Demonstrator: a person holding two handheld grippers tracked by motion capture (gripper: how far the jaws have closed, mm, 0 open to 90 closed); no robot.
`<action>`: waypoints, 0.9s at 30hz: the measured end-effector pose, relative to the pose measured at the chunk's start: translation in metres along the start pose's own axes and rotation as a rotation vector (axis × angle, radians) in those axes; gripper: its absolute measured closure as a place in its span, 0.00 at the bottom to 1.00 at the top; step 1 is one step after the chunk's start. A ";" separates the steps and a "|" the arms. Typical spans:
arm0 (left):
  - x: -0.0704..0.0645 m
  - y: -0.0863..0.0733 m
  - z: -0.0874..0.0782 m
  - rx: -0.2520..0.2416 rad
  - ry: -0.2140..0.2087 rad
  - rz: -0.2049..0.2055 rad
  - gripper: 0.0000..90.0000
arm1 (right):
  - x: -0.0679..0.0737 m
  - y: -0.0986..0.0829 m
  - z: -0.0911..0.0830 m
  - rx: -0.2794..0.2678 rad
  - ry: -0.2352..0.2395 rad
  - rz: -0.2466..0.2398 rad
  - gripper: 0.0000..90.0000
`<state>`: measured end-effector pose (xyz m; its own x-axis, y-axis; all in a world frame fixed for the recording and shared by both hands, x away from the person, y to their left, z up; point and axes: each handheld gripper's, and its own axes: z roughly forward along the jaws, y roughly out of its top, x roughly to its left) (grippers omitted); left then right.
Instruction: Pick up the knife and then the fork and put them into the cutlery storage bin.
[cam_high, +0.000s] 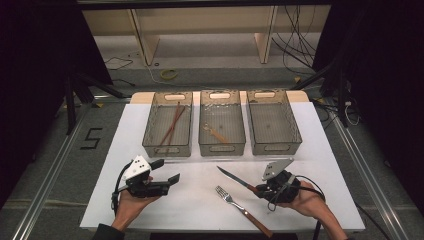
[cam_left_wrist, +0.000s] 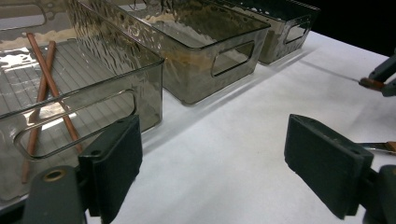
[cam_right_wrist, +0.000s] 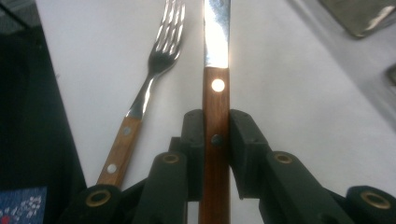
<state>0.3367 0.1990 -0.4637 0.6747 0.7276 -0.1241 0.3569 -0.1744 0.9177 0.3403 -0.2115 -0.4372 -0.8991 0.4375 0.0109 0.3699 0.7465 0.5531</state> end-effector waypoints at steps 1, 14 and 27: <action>0.000 0.000 0.000 0.000 0.000 -0.001 0.21 | -0.001 0.000 -0.001 -0.007 -0.001 0.010 0.86; 0.001 0.000 0.000 -0.008 0.002 -0.015 0.21 | -0.027 0.010 -0.018 -0.118 -0.049 0.116 0.86; 0.002 0.000 -0.002 -0.014 0.004 -0.021 0.21 | -0.057 0.040 -0.036 -0.207 -0.134 0.168 0.86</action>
<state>0.3374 0.2018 -0.4632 0.6650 0.7333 -0.1416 0.3613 -0.1499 0.9203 0.3978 -0.2249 -0.3856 -0.7855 0.6188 0.0142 0.4431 0.5462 0.7109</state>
